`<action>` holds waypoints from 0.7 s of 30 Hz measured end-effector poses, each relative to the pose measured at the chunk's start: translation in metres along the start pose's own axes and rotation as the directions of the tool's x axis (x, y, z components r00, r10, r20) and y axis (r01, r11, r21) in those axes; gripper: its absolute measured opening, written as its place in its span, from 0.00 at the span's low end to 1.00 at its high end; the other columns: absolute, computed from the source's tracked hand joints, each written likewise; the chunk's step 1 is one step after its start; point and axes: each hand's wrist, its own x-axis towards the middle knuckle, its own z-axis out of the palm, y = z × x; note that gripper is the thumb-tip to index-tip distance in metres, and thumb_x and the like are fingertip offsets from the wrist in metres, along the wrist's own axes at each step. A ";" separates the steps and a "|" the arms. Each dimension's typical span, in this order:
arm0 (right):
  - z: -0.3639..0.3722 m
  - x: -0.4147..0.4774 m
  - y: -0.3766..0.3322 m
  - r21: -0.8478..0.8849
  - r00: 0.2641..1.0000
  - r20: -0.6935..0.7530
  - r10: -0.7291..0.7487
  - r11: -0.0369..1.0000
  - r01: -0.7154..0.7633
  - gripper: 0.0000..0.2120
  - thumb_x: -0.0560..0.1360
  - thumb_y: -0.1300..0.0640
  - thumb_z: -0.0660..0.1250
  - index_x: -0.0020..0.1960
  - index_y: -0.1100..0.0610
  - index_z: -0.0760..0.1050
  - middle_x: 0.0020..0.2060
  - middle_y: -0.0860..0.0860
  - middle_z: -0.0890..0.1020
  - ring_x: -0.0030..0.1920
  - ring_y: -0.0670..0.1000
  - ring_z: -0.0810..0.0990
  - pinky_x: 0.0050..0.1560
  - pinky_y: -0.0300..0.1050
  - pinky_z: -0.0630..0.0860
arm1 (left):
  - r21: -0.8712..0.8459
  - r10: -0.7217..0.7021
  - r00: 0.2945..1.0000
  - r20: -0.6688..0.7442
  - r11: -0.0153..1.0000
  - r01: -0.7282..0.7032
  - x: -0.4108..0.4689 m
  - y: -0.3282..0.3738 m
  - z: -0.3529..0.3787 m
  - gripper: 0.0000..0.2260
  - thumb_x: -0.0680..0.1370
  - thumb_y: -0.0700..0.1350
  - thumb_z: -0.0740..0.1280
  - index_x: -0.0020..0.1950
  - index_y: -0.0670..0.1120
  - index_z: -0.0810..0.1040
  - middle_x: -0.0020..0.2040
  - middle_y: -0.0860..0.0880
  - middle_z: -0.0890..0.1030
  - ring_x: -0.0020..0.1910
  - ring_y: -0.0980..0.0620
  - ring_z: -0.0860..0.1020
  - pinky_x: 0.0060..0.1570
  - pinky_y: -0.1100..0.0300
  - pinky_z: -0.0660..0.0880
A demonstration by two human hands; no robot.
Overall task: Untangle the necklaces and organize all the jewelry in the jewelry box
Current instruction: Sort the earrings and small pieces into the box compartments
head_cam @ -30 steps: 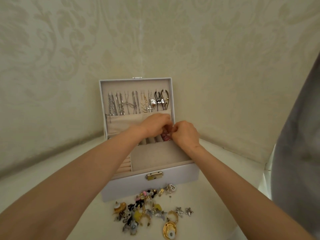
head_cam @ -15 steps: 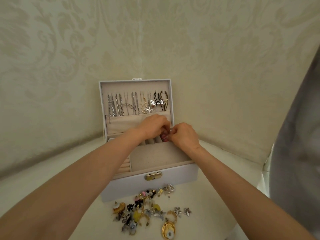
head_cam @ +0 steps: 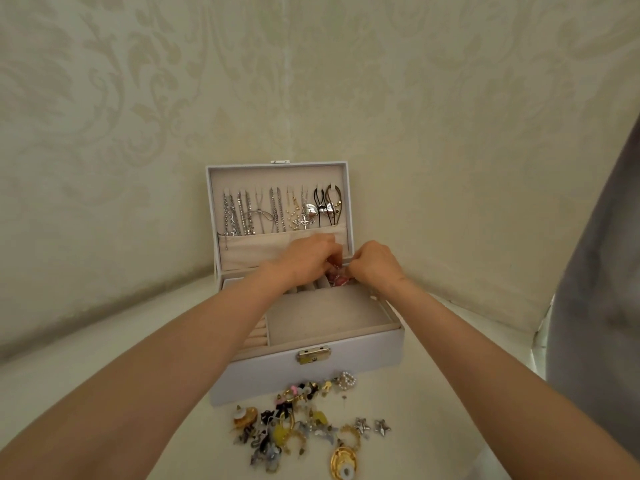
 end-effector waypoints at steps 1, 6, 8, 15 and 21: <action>0.000 0.003 0.000 -0.009 1.000 0.009 0.001 1.000 -0.001 0.11 0.71 0.59 0.68 0.50 0.64 0.80 0.48 0.59 0.82 0.50 0.58 0.80 0.46 0.46 0.75 | 0.002 0.001 1.000 -0.010 1.000 -0.001 0.000 0.001 0.001 0.09 0.76 0.41 0.66 0.55 0.46 0.78 0.54 0.48 0.75 0.56 0.49 0.73 0.45 0.57 0.68; 0.003 0.009 0.000 -0.075 0.999 0.041 -0.010 0.997 0.013 0.12 0.70 0.56 0.70 0.51 0.60 0.80 0.49 0.57 0.83 0.51 0.57 0.81 0.48 0.45 0.76 | -0.011 0.014 0.998 -0.063 1.000 -0.015 -0.002 0.003 0.005 0.10 0.76 0.39 0.64 0.56 0.46 0.77 0.55 0.48 0.75 0.56 0.48 0.74 0.46 0.55 0.71; 0.005 0.006 0.001 -0.089 1.000 0.024 -0.016 0.996 0.018 0.13 0.69 0.54 0.72 0.51 0.59 0.80 0.49 0.56 0.82 0.51 0.57 0.80 0.45 0.43 0.73 | -0.024 0.021 0.998 -0.059 0.999 -0.022 -0.003 0.004 0.006 0.10 0.76 0.38 0.63 0.56 0.45 0.76 0.55 0.47 0.75 0.55 0.47 0.74 0.46 0.54 0.70; -0.004 -0.025 0.002 -0.050 0.993 -0.047 -0.107 0.993 0.105 0.13 0.69 0.47 0.72 0.45 0.57 0.82 0.40 0.51 0.80 0.44 0.53 0.78 0.38 0.42 0.67 | -0.147 -0.044 0.995 -0.085 0.989 0.031 -0.029 0.007 0.000 0.11 0.78 0.45 0.65 0.59 0.45 0.75 0.57 0.47 0.72 0.55 0.48 0.74 0.50 0.52 0.72; -0.018 -0.090 0.005 0.041 0.923 -0.189 -0.335 0.936 0.349 0.04 0.73 0.50 0.70 0.43 0.50 0.79 0.33 0.44 0.74 0.35 0.43 0.72 0.34 0.40 0.66 | -0.319 -0.217 0.940 -0.262 0.939 0.128 -0.104 0.030 -0.017 0.05 0.75 0.46 0.69 0.48 0.49 0.74 0.52 0.53 0.70 0.46 0.56 0.75 0.47 0.59 0.73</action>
